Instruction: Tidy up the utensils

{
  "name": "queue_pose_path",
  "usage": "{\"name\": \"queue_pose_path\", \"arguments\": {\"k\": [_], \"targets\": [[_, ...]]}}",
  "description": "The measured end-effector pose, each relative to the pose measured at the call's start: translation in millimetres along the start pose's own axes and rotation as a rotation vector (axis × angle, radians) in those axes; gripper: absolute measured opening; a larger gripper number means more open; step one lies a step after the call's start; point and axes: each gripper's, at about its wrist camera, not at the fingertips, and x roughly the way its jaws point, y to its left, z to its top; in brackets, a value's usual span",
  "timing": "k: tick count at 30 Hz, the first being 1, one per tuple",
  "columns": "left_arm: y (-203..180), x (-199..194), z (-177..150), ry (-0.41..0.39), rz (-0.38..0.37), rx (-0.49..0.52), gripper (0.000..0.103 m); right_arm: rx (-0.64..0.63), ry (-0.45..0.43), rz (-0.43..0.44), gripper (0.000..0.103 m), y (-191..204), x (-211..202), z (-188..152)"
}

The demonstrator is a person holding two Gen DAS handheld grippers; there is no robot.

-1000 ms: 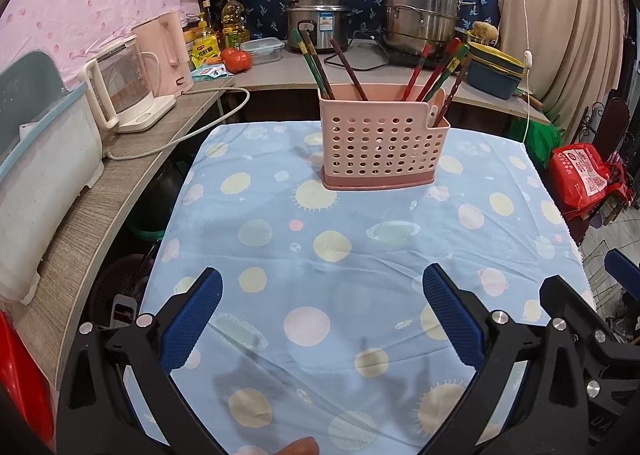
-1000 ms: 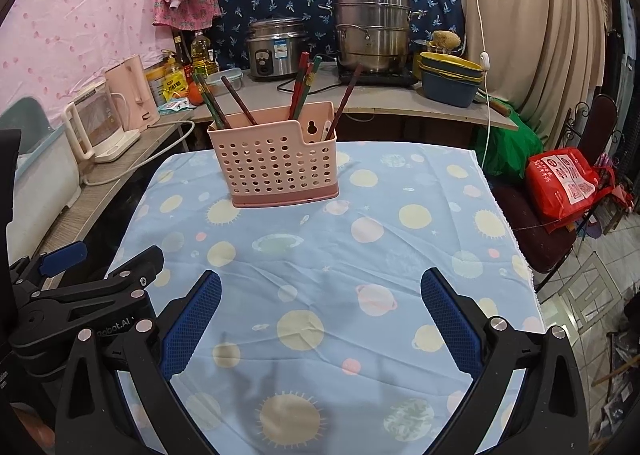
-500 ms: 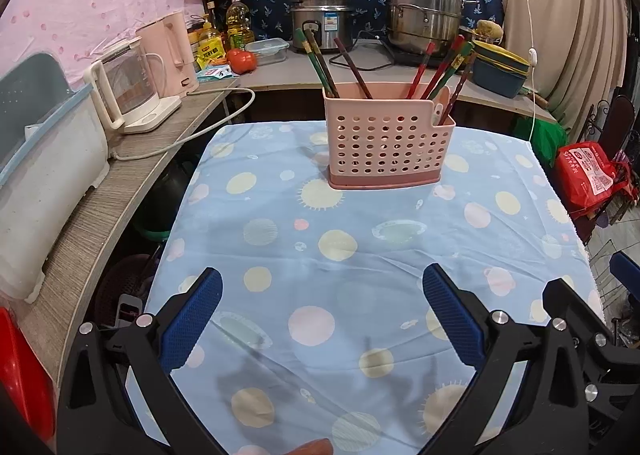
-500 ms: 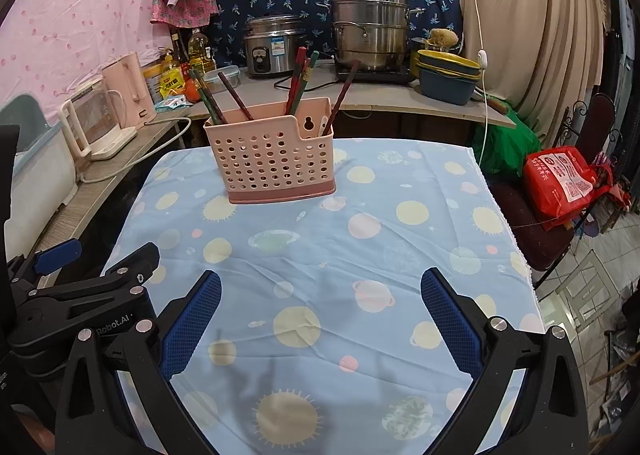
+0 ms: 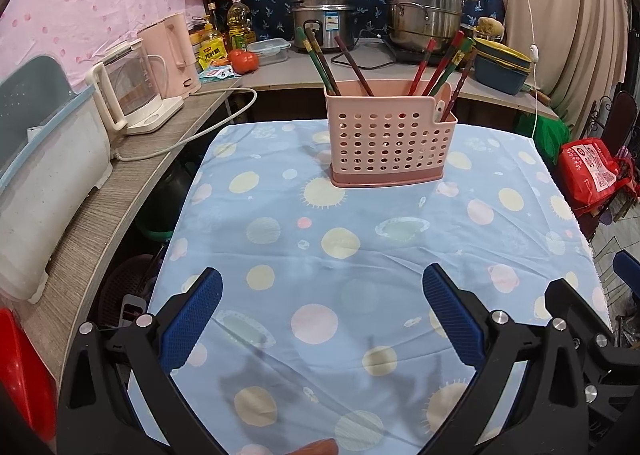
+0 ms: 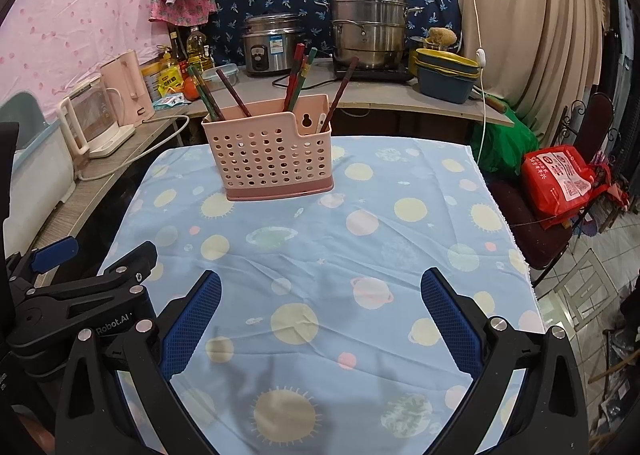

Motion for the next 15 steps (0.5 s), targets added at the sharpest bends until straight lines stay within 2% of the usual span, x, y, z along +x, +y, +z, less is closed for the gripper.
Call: {"name": "queue_pose_path", "arguments": {"k": [15], "targets": [[0.2,0.3,-2.3,-0.005,0.004,0.000,0.096,0.005,0.002,-0.002,0.096,-4.5,0.3,-1.7]]}}
